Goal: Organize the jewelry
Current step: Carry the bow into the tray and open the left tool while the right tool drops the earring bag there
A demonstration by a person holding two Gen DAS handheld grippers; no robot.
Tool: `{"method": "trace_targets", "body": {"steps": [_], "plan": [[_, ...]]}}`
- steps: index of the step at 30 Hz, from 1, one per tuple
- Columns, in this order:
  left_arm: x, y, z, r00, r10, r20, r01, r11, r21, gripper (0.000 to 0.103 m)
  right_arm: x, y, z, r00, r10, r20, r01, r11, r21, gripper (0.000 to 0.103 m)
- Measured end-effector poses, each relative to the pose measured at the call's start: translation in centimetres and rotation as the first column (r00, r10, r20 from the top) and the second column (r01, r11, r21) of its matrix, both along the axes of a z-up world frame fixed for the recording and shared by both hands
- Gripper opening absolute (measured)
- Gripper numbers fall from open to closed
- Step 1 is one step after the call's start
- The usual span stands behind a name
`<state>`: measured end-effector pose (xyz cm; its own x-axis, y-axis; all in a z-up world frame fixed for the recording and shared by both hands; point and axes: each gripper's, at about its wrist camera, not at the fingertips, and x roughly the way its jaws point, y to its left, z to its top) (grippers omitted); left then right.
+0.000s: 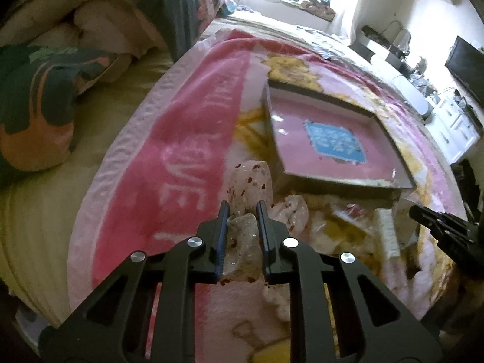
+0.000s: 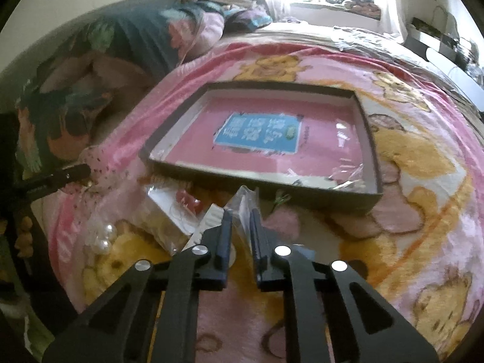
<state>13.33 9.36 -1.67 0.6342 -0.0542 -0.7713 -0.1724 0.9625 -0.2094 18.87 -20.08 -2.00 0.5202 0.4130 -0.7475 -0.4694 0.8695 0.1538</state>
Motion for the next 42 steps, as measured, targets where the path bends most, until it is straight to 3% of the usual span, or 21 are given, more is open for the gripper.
{"method": "trace_targets", "body": {"steps": [12,25,33,42], "plan": [[3.2,-3.6,3.6,0.995,-0.075,0.068,0.074,0.997,0.014,0.011,1.0,-6.2,4.0,0.995,-0.103,0.009,0.100,0.978,0.183,0.007],[8.3,-8.1,4.4,0.988,-0.130,0.078,0.129,0.991,0.020,0.011,4.5,-10.6,6.5,0.979,-0.190,0.077,0.167,0.957,0.235,0.007],[11.6,-9.5,3.5,0.990,-0.121,0.067,0.121,0.993,0.006,0.011,8.1,-10.6,6.3,0.982,-0.176,0.063,0.155,0.956,0.250,0.007],[15.0,-10.3,0.9,0.993,-0.120,0.010,0.120,0.993,0.009,0.012,12.2,-7.5,3.0,0.995,-0.089,-0.055,0.100,0.962,0.254,0.007]]}}
